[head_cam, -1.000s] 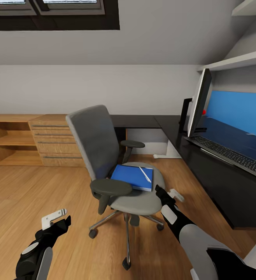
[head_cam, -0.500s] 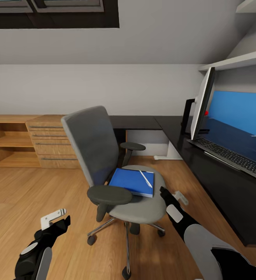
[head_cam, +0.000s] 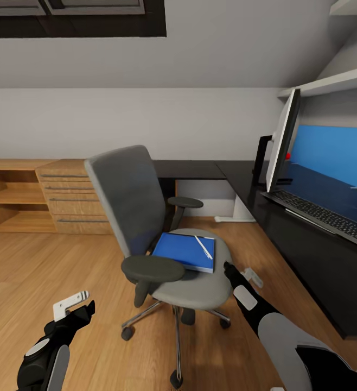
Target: In the bedroom, organize the workspace by keeping the computer under the desk, ensuring the monitor is on the desk, placing the keyboard on the desk next to the monitor, placing the mouse on the desk next to the keyboard, moving the folder from the swivel chair onto the desk next to the mouse, stacking the notebook on top of the folder with the pen on top of the notebook, and positioning the swivel chair next to the desk.
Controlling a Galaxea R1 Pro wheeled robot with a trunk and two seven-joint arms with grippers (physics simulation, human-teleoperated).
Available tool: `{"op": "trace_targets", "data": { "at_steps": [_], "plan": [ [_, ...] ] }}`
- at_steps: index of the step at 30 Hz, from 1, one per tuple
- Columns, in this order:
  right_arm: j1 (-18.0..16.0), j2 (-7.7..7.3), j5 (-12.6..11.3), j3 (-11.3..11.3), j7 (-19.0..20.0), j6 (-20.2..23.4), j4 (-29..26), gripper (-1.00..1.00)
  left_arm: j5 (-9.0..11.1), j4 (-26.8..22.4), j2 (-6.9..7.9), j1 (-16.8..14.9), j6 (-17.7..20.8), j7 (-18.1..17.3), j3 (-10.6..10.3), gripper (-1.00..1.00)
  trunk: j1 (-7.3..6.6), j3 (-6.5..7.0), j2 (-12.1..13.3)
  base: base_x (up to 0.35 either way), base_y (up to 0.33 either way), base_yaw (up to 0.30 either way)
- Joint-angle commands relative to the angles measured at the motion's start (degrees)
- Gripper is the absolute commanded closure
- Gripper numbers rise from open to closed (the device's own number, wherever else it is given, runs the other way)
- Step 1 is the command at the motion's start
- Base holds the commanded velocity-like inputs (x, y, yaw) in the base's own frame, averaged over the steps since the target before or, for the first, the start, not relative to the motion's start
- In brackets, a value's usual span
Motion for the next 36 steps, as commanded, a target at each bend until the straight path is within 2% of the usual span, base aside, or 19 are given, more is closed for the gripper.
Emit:
{"op": "trace_targets", "data": {
  "at_steps": [1, 4, 19, 36],
  "plan": [
    [0.0, 0.05, -0.4, -0.1, 0.0, -0.2, -0.1, -1.00, 0.6, -0.1, -0.03, 0.0, 0.2, 0.4, 0.0, -1.00, 0.21, -0.24, -0.4, 0.000, 0.000, 0.000],
    [0.0, 0.11, -0.4, 0.0, 0.1, -0.2, -1.1, -1.00, 0.6, -0.1, -0.03, 0.0, 0.2, 0.4, 0.0, -1.00, 0.87, -0.78, -1.6, 0.000, 0.000, 0.000],
    [0.1, 0.29, -0.5, 0.1, 0.1, -0.2, -3.0, -1.00, 0.6, -0.1, -0.03, 0.0, 0.2, 0.5, 0.0, -1.00, 0.87, -0.78, -1.6, 0.000, 0.000, 0.010],
    [0.1, 0.20, -0.5, 0.1, 0.1, -0.2, -3.1, -1.00, 0.5, -0.1, -0.03, 0.0, 0.1, 0.6, 0.1, -1.00, 0.87, -0.78, -1.6, 0.000, 0.000, 0.233]
  ]
}}
